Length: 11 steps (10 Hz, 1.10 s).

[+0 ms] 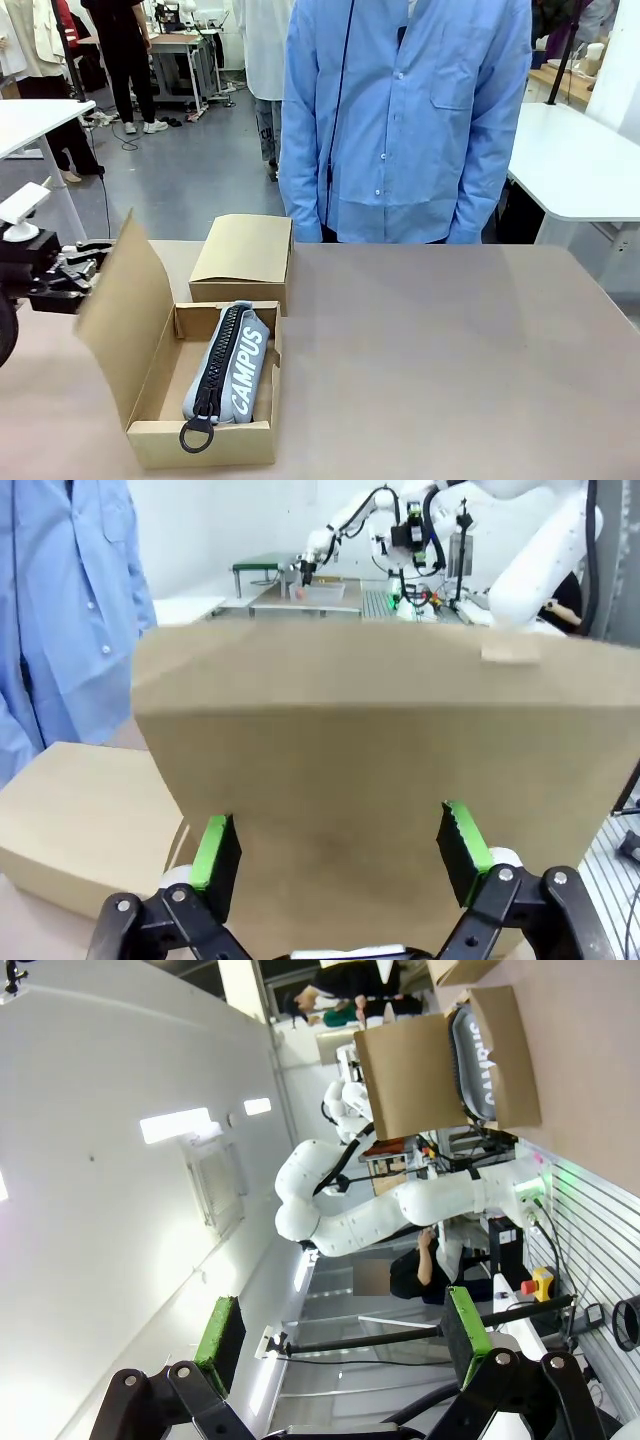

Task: Place items inside the box.
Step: Close the lid of the Mailer Box closest to the robot.

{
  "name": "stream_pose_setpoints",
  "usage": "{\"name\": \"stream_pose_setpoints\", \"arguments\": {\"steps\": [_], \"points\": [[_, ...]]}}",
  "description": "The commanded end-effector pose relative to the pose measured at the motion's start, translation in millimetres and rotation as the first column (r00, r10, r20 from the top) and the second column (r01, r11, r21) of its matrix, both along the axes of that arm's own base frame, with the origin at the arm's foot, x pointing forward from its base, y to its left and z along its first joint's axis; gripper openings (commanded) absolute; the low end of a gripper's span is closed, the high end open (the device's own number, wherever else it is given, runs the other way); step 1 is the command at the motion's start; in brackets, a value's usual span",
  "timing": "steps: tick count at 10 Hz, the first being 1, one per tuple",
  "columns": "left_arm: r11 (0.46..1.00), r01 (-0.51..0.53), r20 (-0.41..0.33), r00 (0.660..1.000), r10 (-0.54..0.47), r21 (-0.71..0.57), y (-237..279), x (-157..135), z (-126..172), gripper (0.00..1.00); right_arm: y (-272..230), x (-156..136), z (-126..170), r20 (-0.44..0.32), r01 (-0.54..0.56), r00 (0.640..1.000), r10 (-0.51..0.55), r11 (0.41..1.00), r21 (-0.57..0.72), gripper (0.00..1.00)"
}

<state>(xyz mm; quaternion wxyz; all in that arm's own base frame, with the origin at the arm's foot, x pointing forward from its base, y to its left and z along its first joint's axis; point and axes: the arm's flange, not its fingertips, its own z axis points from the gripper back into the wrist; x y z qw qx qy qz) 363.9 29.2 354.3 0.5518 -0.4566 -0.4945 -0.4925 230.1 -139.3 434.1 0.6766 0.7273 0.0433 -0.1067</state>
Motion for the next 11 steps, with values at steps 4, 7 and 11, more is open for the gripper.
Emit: {"name": "stream_pose_setpoints", "arguments": {"steps": [4,7,11], "points": [[0.991,0.104,0.013,0.995,-0.104,-0.081,-37,-33,-13,1.00,0,1,8,-0.013,0.006,1.000,-0.005,1.000,0.019,1.00],[0.977,0.201,-0.054,0.977,-0.205,-0.075,-80,-57,-23,1.00,0,1,8,-0.013,0.006,1.000,-0.005,1.000,0.019,1.00],[0.958,0.284,-0.081,0.957,-0.280,0.049,-131,-71,-58,1.00,0,1,8,-0.013,0.006,1.000,-0.005,1.000,0.019,1.00]]}}
